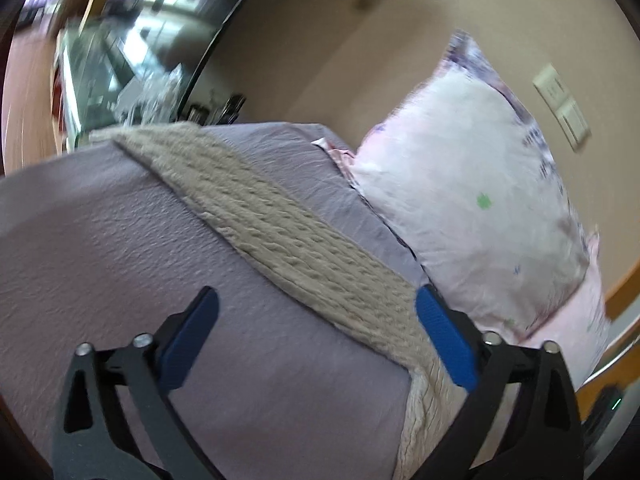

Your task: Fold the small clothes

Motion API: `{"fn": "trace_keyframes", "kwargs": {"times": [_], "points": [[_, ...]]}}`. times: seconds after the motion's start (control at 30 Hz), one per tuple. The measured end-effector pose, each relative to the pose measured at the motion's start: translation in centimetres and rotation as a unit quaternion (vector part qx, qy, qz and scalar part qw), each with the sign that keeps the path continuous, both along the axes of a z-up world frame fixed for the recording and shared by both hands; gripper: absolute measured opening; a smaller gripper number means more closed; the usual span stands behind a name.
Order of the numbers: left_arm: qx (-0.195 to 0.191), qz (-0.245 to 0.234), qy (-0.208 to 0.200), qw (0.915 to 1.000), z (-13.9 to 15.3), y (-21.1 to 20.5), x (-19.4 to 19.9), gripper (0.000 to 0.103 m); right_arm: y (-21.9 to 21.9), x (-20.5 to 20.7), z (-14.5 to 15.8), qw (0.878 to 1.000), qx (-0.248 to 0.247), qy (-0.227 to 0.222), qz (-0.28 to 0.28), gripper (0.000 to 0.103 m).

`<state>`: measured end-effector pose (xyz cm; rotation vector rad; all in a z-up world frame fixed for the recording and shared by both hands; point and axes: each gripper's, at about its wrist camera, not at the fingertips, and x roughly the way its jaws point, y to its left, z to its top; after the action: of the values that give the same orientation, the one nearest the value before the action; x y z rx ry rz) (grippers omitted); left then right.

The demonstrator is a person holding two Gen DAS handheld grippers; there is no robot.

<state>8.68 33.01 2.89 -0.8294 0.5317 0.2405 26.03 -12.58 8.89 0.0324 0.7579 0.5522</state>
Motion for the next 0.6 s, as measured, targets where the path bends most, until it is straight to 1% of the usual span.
{"fn": "trace_keyframes", "kwargs": {"times": [0.03,0.07,0.1,0.13,0.17,0.2,0.23,0.33,0.4,0.43,0.47,0.5,0.53,0.57,0.6], "points": [[-0.016,0.003,0.001,0.9999,-0.4,0.6,0.2,0.091,0.5,-0.4,-0.2,1.000,0.002,0.001,0.006,0.038],[-0.026,0.007,0.005,0.9996,-0.7,1.1,0.5,0.090,0.6,-0.8,-0.2,1.000,0.005,-0.008,0.005,0.048],[-0.039,0.014,0.010,0.9991,-1.1,1.8,0.8,0.090,-0.1,-1.2,0.2,1.000,0.007,-0.019,-0.005,0.066],[-0.048,0.021,0.016,0.9985,-1.4,2.1,1.1,0.090,-0.9,-1.7,0.5,0.999,0.010,-0.028,-0.017,0.071],[-0.065,0.031,0.024,0.9971,-2.0,3.0,1.5,0.090,-2.0,-2.3,0.8,0.999,0.014,-0.037,-0.034,0.071],[-0.073,0.042,0.031,0.9960,-2.3,3.5,1.7,0.086,-2.9,-2.8,1.2,0.998,0.020,-0.038,-0.043,0.071],[-0.075,0.050,0.034,0.9954,-2.3,4.1,2.0,0.086,-3.1,-3.3,1.3,0.998,0.023,-0.038,-0.050,0.071],[-0.100,0.073,0.031,0.9918,-2.6,5.8,2.7,0.083,-5.8,-4.2,1.9,0.996,0.035,-0.042,-0.077,0.074],[-0.113,0.089,0.032,0.9890,-2.7,6.9,3.4,0.078,-7.2,-4.5,1.8,0.994,0.041,-0.040,-0.088,0.075],[-0.119,0.098,0.032,0.9875,-2.8,7.6,3.7,0.074,-7.5,-4.7,1.6,0.994,0.043,-0.039,-0.091,0.075],[-0.124,0.106,0.034,0.9860,-2.9,8.3,4.0,0.064,-8.1,-4.8,1.4,0.994,0.048,-0.036,-0.094,0.075],[-0.127,0.116,0.040,0.9843,-3.1,8.9,4.1,0.057,-8.6,-4.9,1.3,0.993,0.053,-0.033,-0.096,0.076],[-0.129,0.128,0.052,0.9819,-3.2,9.5,4.4,0.040,-9.0,-4.9,1.2,0.993,0.055,-0.032,-0.098,0.076],[-0.127,0.134,0.068,0.9805,-3.3,10.1,4.8,0.010,-9.5,-5.0,1.1,0.993,0.058,-0.031,-0.100,0.076],[-0.121,0.138,0.080,0.9797,-3.3,10.4,5.1,0.007,-10.0,-5.1,1.1,0.992,0.059,-0.032,-0.103,0.076]]}}
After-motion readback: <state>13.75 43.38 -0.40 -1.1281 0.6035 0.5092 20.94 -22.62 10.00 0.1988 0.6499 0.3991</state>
